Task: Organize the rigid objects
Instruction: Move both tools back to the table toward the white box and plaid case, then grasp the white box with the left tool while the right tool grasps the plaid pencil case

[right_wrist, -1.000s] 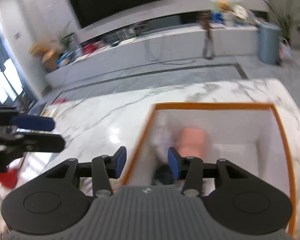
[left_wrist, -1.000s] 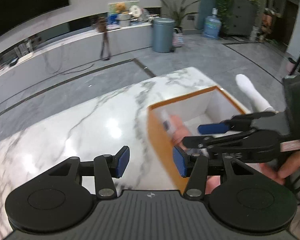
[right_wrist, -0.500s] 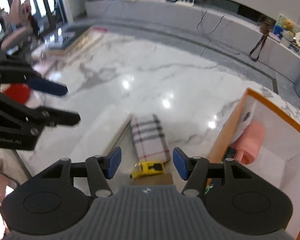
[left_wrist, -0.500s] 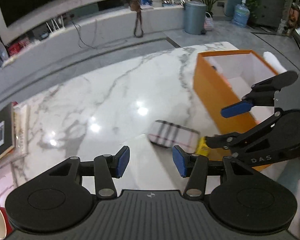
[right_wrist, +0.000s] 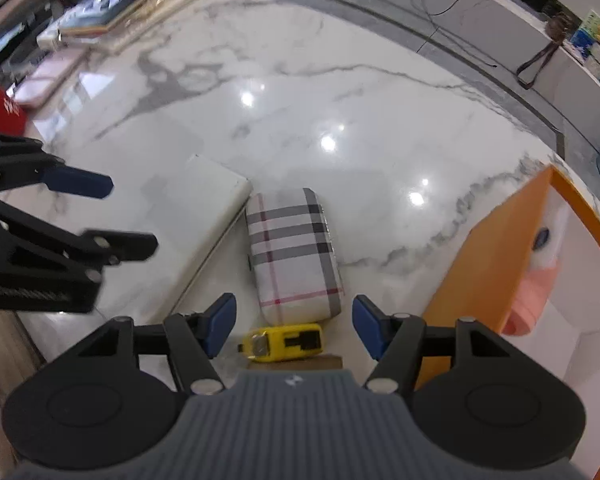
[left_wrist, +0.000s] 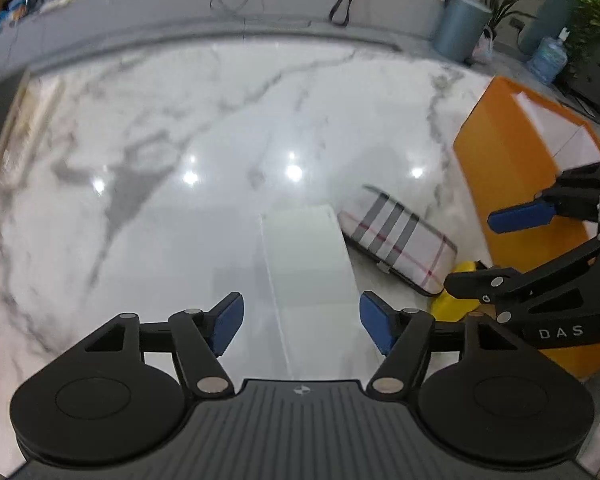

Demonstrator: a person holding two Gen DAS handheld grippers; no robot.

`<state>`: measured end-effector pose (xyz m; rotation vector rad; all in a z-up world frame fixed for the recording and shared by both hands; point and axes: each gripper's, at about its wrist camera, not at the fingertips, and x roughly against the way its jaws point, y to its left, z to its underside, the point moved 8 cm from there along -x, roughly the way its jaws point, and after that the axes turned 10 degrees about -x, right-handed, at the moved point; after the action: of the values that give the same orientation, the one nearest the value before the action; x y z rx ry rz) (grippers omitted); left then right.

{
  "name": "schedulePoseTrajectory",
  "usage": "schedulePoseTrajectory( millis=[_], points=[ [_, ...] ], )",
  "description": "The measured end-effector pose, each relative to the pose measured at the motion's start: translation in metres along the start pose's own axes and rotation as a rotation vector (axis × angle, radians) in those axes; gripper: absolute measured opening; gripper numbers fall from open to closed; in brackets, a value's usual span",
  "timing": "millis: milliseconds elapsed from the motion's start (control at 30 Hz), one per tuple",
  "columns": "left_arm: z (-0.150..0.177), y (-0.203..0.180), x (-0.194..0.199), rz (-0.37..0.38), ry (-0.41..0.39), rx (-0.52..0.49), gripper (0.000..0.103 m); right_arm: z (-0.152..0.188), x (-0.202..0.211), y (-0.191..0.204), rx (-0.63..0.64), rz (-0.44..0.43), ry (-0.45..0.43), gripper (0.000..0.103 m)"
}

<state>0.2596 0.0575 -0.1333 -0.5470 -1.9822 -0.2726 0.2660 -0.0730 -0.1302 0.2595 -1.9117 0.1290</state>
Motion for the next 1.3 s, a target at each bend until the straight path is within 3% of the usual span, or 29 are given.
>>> schedulePoseTrajectory(
  millis=[200,400,500,767,833,1067,1300],
  points=[
    [0.002,-0.004,-0.027,0.020,0.055,0.032,0.079,-0.005,-0.020,0.003,0.089,0.024,0.056,0.068],
    [0.003,-0.003,-0.045,0.036,0.102,0.044,0.077,-0.007,-0.035,-0.006,0.081,0.028,0.104,0.073],
    [0.001,-0.004,-0.044,0.031,0.086,0.019,0.074,-0.006,-0.041,-0.005,0.093,0.030,0.116,0.072],
    [0.015,0.017,-0.036,0.040,0.154,0.003,0.073,-0.010,-0.053,0.008,0.110,0.005,0.126,0.073],
    [0.020,0.023,-0.034,0.040,0.157,0.014,0.074,-0.013,-0.057,0.009,0.113,0.024,0.131,0.078],
    [0.022,0.022,-0.034,0.002,0.147,0.024,0.077,-0.018,-0.070,0.003,0.049,0.011,0.177,0.078],
    [0.021,0.022,-0.037,-0.025,0.145,0.017,0.074,-0.015,-0.074,0.001,0.009,-0.013,0.184,0.069]
  ],
)
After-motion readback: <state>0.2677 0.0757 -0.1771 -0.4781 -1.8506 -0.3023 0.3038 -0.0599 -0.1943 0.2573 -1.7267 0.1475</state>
